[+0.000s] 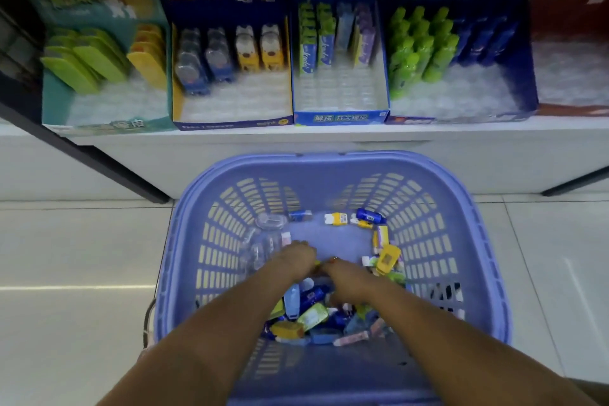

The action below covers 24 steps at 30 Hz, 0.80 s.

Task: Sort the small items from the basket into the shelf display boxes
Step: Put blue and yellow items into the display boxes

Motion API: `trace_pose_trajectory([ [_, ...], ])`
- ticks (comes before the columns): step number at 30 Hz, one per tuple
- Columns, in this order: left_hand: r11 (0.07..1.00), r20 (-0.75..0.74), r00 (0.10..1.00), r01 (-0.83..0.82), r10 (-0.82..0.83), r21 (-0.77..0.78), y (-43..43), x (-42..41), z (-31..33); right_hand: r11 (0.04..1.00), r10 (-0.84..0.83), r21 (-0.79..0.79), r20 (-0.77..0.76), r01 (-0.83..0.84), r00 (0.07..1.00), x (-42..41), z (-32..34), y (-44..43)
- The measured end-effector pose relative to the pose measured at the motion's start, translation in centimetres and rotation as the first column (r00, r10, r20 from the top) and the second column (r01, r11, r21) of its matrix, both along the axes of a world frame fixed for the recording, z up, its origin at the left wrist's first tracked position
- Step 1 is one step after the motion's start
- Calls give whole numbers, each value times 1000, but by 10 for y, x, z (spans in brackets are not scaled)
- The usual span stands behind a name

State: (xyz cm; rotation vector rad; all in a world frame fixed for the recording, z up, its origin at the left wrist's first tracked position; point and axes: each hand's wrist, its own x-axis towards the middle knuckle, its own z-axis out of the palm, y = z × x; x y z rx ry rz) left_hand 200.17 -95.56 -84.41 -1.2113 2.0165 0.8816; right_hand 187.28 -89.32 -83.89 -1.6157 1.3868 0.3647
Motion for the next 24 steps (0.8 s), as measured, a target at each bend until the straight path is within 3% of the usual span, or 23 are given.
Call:
trace_pose_trajectory([
  [6,981,-155,973,-184,173,-60,-11,14,12,931,290,-219,-38,-291,956,16,-13,-3],
  [11,999,26,999,-34,34,19,-1,46,11,875,373,-312,-57,-371,926,27,-22,-9],
  [16,997,139,990,31,-20,-77,9,53,4,835,447,-300,-117,-460,887,30,-29,-17],
  [20,992,157,986,64,-46,-111,23,57,-2,845,418,-250,-240,-472,876,26,-32,-18],
  [24,994,123,992,32,-19,-107,23,60,-6,946,236,-161,-246,-280,940,10,-26,-23],
])
